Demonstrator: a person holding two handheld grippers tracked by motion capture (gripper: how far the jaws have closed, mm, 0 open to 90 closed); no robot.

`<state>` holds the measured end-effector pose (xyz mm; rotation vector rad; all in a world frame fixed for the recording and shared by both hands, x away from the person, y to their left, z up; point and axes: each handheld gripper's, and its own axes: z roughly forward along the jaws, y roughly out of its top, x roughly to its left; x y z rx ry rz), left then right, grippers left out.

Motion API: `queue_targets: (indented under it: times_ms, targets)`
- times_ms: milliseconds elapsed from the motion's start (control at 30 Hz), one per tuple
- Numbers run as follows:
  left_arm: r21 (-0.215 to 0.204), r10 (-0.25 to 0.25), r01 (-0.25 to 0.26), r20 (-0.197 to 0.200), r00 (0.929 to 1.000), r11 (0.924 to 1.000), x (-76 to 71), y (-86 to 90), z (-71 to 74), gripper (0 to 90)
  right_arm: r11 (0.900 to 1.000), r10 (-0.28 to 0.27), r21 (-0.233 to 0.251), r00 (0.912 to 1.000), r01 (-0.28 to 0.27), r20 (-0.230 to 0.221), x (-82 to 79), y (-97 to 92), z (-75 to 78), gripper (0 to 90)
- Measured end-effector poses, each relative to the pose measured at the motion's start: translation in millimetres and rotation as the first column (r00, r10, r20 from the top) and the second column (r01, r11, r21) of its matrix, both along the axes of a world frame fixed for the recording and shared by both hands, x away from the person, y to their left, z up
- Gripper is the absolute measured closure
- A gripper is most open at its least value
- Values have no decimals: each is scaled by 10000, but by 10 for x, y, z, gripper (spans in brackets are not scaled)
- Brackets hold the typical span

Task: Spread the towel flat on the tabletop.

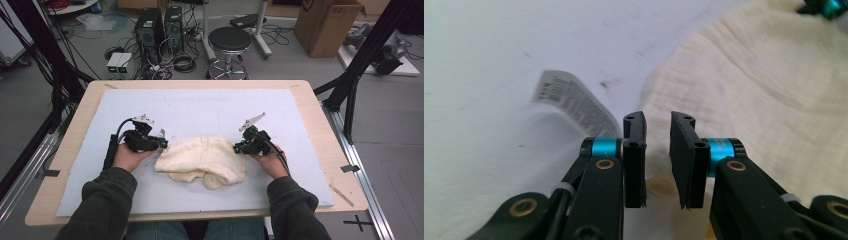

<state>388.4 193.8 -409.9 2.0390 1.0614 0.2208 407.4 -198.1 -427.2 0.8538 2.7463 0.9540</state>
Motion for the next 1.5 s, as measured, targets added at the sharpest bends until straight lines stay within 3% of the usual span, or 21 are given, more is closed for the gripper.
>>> queue_targets:
  times_ms: [100, 200, 267, 333, 400, 500, 667, 733, 833, 933, 1133, 1200, 1267, 1367, 1500]
  targets:
    - [-188, 664, -661, 160, 9977, 9976, 35, 14, -16, 795, 10000, 7, 13, 10000, -7, -7, 4, -1, -2, 832]
    - [-140, 825, -826, -41, 9966, 9965, 79, 10, -68, 811, 10000, 33, 44, 10000, -32, -66, 10, -8, -3, 832]
    - [-44, 592, -594, -373, 9975, 9982, 98, -14, -112, 810, 10000, 7, 61, 10000, -7, -45, 12, -8, -5, 832]
    - [338, 42, -21, -634, 9980, 9994, 84, -70, -144, 783, 10000, 24, 82, 10000, -24, -39, 14, -11, -6, 829]
    - [789, -253, 299, -585, 9980, 9964, 50, -120, -151, 762, 10000, -6, 69, 10000, 6, -31, 11, -11, -4, 823]
    - [1004, -562, 628, -673, 9962, 9930, 13, -146, -127, 727, 10000, -30, 87, 10000, 30, 12, 17, -15, -4, 808]
    - [1775, -410, 521, -659, 9970, 9827, -12, -187, -154, 665, 9993, -269, 254, 9995, 264, 163, 8, -34, 23, 752]
    - [1628, -314, 404, -575, 9979, 9858, -28, -182, -168, 632, 9967, -502, 650, 9984, 485, 245, 12, -90, 62, 741]
    - [1657, -261, 339, -489, 9985, 9856, -41, -183, -173, 636, 9937, -818, 781, 9965, 801, 187, 30, -161, 70, 720]
    - [2021, -268, 292, -147, 9995, 9789, -74, -219, -177, 657, 9906, -1124, 790, 9936, 1114, 76, 51, -202, 57, 694]
    - [2134, -483, 452, 95, 9988, 9759, -101, -256, -183, 738, 9917, -1205, 446, 9927, 1208, -89, 91, -140, -13, 644]
    - [2171, -567, 525, 133, 9983, 9747, -107, -265, -182, 771, 9938, -1077, 285, 9942, 1075, 53, 88, -94, -26, 649]
    - [2158, -591, 541, 167, 9981, 9749, -113, -274, -186, 811, 9955, -942, 108, 9952, 940, 259, 72, -47, -25, 719]
    - [2123, -664, 610, 184, 9976, 9753, -116, -276, -187, 842, 9979, -618, 206, 9980, 615, 159, 67, -17, -27, 828]
    - [1854, -711, 677, 114, 9974, 9803, -122, -258, -183, 854, 9990, -427, 107, 9988, 425, 236, 48, -2, -11, 843]
